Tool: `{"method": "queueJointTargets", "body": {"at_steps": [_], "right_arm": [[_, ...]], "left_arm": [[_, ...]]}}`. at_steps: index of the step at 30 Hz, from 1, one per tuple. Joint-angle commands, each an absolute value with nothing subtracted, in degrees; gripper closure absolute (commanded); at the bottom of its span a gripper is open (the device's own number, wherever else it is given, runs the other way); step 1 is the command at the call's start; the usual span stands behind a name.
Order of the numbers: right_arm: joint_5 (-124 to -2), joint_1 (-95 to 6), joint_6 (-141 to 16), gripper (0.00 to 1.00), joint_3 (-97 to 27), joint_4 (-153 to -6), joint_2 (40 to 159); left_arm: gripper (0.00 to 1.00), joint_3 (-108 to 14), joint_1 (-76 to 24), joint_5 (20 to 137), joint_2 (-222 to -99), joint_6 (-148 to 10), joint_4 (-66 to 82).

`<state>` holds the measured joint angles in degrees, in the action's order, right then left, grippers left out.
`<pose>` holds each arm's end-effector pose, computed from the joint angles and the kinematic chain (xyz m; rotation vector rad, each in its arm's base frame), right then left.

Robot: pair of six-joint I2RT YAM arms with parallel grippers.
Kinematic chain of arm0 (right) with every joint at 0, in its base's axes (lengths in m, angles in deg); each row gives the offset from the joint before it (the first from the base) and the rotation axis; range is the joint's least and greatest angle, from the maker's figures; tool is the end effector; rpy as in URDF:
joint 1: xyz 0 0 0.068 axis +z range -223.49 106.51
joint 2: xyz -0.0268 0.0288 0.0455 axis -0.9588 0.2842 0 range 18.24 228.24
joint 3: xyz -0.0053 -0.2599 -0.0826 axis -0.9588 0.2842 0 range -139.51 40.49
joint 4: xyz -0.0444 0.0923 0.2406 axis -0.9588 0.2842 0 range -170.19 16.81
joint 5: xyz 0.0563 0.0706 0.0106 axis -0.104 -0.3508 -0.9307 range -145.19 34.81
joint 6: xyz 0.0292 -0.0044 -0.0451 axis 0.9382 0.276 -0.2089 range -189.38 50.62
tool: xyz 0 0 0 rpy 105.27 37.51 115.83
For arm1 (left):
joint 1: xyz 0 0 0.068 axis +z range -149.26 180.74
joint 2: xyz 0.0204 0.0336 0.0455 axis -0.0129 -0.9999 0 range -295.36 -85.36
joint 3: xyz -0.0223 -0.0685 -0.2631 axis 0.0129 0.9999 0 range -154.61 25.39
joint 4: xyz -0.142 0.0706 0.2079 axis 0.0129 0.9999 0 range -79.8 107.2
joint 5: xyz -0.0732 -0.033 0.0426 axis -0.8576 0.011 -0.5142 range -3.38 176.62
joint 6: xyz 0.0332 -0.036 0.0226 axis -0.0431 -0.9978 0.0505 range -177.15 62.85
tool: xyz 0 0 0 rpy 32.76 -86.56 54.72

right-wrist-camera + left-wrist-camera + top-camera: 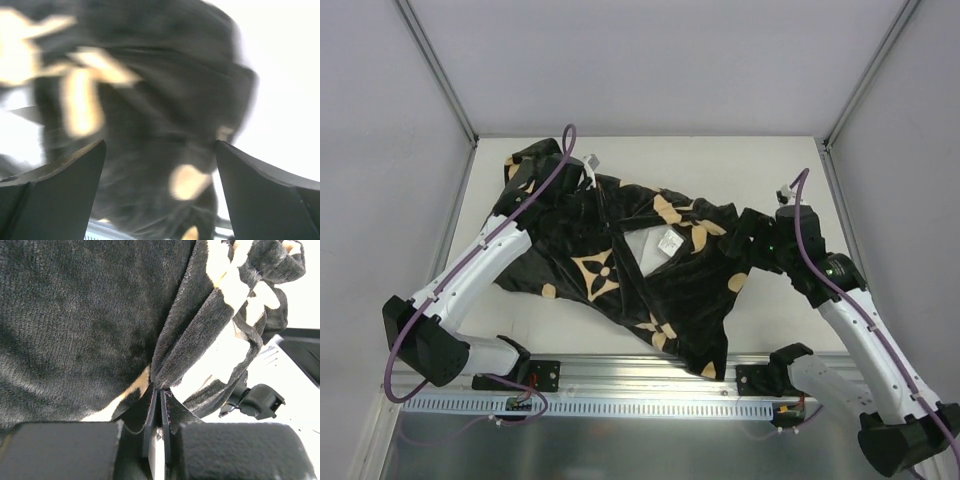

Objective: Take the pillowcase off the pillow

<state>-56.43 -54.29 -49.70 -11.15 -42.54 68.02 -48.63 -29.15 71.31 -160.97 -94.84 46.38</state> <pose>0.1711 0.0604 0.3189 -0.0029 2.2246 0.4016 0.2438 -0.1511 0.3560 -0.0053 2.3721 -0.9097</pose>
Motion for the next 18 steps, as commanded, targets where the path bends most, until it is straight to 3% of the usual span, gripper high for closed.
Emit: {"method": "queueJointTargets", "body": {"at_steps": [1, 4, 10, 12, 13, 15, 16, 18], "right_arm": [[-44.7, -44.8, -47.1, 0.04, -17.8, -43.4, 69.1], [-39.1, -36.3, -46.5, 0.03, -21.6, -44.2, 75.5], [-44.1, -29.5, -48.2, 0.06, -29.2, -47.4, 90.4], [-43.0, -30.4, -49.0, 0.25, -30.0, -45.8, 94.4], [-42.5, -31.4, -49.3, 0.49, -28.7, -44.8, 94.7], [-46.0, -38.2, -49.1, 0.7, -25.4, -44.8, 92.1], [-48.1, -41.1, -48.9, 0.87, -21.2, -45.3, 90.2], [-52.3, -49.6, -50.0, 0.99, -17.0, -45.7, 83.6]], "left_arm": [[1.0, -48.1, -28.5, 70.6, -160.2, -96.3, 44.2], [1.0, -47.6, -28.6, 70.3, -160.5, -97.1, 43.3], [1.0, -47.9, -28.7, 71.3, -160.9, -98.4, 42.5], [1.0, -47.7, -28.7, 72.6, -160.5, -99.2, 42.5], [1.0, -47.6, -28.6, 73.1, -159.8, -99.2, 42.5], [1.0, -46.6, -28.3, 74.0, -158.9, -99.0, 42.5], [1.0, -46.0, -27.7, 73.4, -157.7, -98.7, 42.5], [1.0, -43.2, -24.9, 72.0, -156.1, -98.0, 42.5]]}}
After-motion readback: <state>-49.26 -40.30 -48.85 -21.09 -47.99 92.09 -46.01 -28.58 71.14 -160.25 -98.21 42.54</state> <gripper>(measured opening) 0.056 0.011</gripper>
